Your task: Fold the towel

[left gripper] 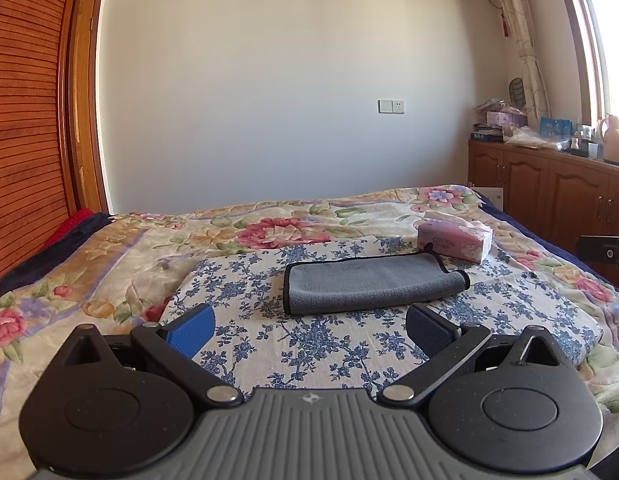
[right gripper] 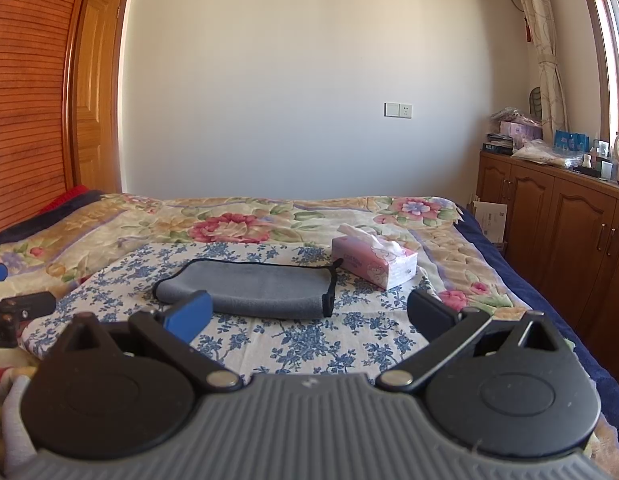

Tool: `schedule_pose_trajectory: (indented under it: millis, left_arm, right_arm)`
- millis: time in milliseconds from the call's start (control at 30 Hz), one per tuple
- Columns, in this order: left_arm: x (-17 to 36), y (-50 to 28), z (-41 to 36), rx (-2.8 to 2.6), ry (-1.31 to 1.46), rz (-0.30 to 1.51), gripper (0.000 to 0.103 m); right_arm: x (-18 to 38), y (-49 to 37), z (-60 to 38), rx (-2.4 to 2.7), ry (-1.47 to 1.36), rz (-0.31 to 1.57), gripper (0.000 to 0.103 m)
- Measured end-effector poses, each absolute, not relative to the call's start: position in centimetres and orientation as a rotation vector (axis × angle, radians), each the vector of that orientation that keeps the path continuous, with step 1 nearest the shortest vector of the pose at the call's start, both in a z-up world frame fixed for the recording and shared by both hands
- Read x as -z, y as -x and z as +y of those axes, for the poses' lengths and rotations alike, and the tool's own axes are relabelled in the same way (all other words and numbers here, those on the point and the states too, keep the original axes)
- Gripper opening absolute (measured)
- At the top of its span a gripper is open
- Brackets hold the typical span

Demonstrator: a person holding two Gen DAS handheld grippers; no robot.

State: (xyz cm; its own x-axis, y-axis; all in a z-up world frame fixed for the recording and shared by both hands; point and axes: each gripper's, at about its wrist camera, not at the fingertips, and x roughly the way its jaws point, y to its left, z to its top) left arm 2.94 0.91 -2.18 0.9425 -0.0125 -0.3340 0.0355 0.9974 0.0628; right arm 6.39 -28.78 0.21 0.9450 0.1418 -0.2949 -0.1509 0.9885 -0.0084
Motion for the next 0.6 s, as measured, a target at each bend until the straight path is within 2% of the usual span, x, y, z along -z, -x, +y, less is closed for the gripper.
schedule_pose_trajectory:
  millis: [600]
  left_arm:
    - [2.12,-2.97,0.93,0.025,-0.067,0.336,0.103]
  right_arm:
    - [-0.24,-6.42,-28.76,-0.149,0.033,0.298,0.103]
